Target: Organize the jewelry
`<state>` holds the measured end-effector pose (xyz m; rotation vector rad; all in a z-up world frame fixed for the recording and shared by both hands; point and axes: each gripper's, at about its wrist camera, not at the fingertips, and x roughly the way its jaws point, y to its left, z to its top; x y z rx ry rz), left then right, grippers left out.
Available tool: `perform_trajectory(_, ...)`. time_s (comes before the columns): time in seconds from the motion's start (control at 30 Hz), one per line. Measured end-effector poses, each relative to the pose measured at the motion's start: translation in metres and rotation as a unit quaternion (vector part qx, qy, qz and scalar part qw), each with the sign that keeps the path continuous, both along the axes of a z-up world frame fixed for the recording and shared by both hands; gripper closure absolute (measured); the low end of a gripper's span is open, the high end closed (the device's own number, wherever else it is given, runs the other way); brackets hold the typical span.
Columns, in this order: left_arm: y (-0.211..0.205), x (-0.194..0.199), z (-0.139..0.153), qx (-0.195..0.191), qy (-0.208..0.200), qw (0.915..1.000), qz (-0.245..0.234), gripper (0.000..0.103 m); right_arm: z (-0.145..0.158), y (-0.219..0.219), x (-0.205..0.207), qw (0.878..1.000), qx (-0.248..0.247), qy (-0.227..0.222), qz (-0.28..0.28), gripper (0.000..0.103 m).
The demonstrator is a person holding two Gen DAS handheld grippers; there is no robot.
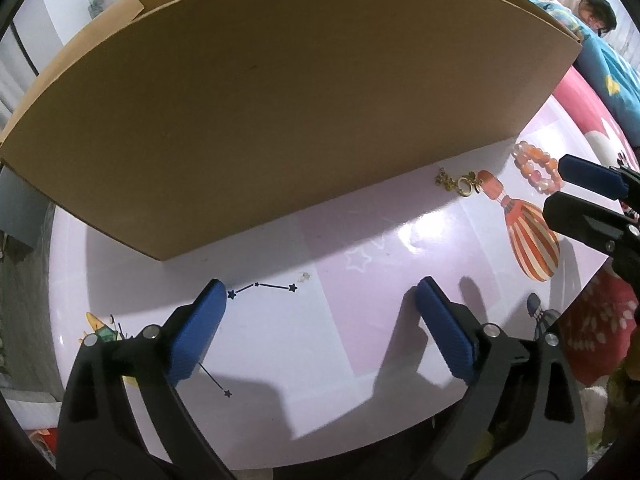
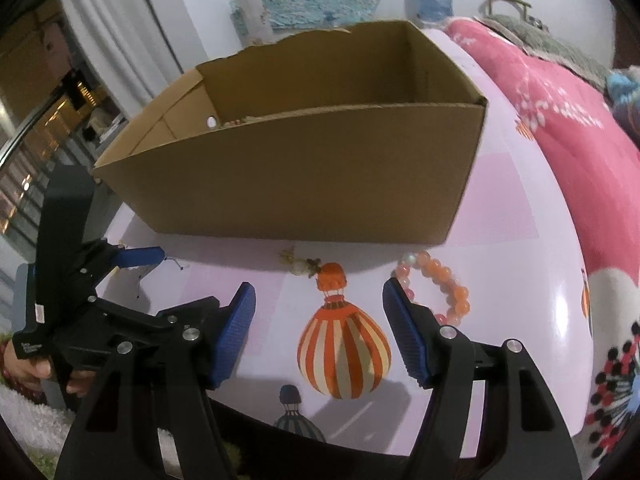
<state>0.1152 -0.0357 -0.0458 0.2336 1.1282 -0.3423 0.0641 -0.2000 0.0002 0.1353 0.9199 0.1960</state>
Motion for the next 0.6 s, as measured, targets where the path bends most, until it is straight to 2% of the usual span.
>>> perform_trajectory(0.23,0.009,-0.006,-0.001,-0.006,-0.013,0.9999,0.002,0.008,-0.007,0.008,0.010,1.000,-0.024,0.001,0.019,0.064)
perform_trajectory(0.5,0.014,-0.010,0.000,-0.009,-0.022,0.9997,-0.001,0.008,-0.015,0.016,0.021,0.998,-0.052,-0.001,0.031,0.079)
perform_trajectory(0.6,0.019,-0.013,0.004,-0.009,-0.023,0.9997,-0.004,0.008,-0.019,0.019,0.026,0.997,-0.067,0.003,0.035,0.080)
